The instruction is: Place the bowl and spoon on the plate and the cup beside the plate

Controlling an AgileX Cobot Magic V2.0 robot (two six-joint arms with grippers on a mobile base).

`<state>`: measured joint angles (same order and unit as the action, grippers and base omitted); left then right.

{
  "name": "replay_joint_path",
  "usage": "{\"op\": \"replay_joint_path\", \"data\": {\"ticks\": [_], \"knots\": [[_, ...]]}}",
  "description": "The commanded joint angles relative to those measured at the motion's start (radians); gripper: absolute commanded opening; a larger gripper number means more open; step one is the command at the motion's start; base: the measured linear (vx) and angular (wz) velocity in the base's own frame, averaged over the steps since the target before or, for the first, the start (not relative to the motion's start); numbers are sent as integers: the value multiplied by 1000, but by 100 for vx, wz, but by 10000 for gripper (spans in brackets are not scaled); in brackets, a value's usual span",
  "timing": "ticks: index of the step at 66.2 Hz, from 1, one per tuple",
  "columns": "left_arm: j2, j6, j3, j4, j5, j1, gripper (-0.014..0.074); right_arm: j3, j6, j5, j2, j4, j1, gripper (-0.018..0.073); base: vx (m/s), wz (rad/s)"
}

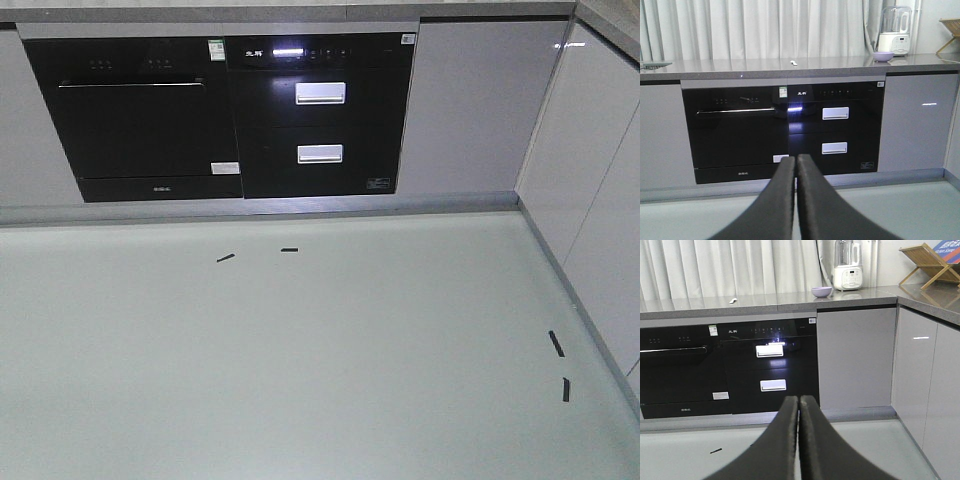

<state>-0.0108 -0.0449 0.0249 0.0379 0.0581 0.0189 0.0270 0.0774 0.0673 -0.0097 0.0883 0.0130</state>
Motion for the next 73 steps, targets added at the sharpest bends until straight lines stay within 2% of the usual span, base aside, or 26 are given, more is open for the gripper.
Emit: {"op": "replay_joint_path", "data": {"ticks": [1,73], "knots": [[4,-6,30,1,-68,0,-6,16,-9,-76,6,11,-6,-5,0,0],[4,-6,30,1,-68,0,-6,16,-9,-76,6,11,-6,-5,0,0]]}}
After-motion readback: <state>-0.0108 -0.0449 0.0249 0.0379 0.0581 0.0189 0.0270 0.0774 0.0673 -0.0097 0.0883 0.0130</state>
